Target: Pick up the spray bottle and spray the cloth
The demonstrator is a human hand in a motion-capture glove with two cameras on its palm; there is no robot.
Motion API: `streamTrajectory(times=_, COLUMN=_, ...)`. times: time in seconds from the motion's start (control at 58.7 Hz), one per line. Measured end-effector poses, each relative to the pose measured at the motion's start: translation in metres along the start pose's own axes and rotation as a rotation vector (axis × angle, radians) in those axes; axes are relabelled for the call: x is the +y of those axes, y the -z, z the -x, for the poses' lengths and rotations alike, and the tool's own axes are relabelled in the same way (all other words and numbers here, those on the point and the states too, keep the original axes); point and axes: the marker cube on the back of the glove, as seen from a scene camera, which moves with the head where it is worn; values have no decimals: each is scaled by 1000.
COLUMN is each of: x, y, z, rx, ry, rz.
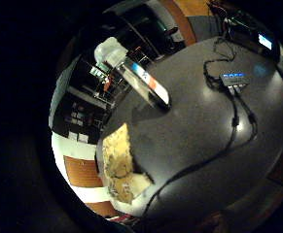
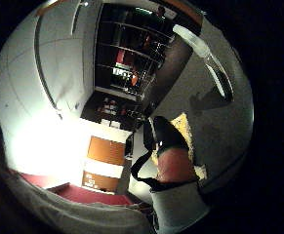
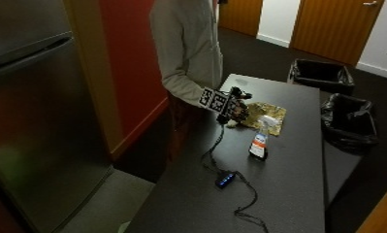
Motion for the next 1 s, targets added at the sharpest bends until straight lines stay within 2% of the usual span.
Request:
streamTrajectory(times=0.153, x=-20, y=-19, z=-14, rx=-56, ry=-74, rz=-29)
streamTrajectory(times=0.63, x=-80, y=-65, z=-40, rx=-164, ry=-134, rz=-74)
streamTrajectory(times=1.005, x=-121, y=-101, z=-43, rx=-234, ry=-325, rz=-156)
